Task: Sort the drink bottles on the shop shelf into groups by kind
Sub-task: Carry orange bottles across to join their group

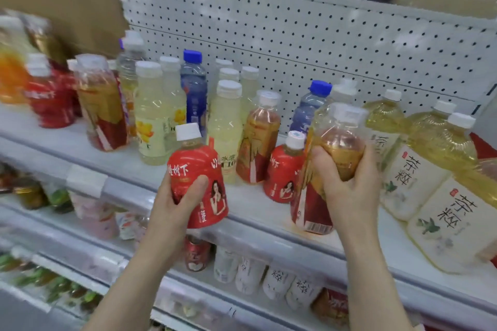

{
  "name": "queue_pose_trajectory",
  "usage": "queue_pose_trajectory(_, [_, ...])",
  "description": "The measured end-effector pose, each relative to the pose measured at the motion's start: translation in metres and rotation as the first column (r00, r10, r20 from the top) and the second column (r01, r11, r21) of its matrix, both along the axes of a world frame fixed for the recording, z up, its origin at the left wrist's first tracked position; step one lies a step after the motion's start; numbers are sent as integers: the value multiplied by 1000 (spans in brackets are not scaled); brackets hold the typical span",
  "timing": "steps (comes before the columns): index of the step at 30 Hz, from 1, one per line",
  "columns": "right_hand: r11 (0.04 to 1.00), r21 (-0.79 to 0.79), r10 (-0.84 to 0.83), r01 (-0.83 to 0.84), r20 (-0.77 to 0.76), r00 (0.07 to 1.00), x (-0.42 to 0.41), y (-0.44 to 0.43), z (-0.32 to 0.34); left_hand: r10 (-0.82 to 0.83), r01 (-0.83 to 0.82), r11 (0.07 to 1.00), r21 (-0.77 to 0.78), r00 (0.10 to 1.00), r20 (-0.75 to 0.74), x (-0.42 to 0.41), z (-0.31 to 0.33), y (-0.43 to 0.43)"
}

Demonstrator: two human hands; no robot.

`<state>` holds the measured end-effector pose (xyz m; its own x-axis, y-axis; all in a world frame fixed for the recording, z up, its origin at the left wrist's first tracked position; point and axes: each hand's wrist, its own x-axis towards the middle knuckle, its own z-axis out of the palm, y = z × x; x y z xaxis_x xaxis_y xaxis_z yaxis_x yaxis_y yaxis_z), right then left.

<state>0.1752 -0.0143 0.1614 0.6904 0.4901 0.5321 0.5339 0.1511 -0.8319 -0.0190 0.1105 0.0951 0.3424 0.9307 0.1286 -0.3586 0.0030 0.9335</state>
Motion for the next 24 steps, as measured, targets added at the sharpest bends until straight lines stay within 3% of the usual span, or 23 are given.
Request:
queue_pose_trajectory(3, [993,10,121,-120,-40,992,-31,25,6,40,-35,997,-73,997,69,-31,0,17])
queue_pose_trajectory(13, [913,-20,405,-407,-60,912,-174,154,-13,204,-201,976,-88,978,33,-174,-7,105])
queue_pose_trajectory(18, [896,16,444,-444,-60,894,-249,235,-6,225,-228,972,-63,973,-47,-254,-9,166])
queue_pose_trajectory(24, [941,-22,337,-337,14,941,-304,313,-5,164,-167,985,-30,982,-96,-311,-6,223])
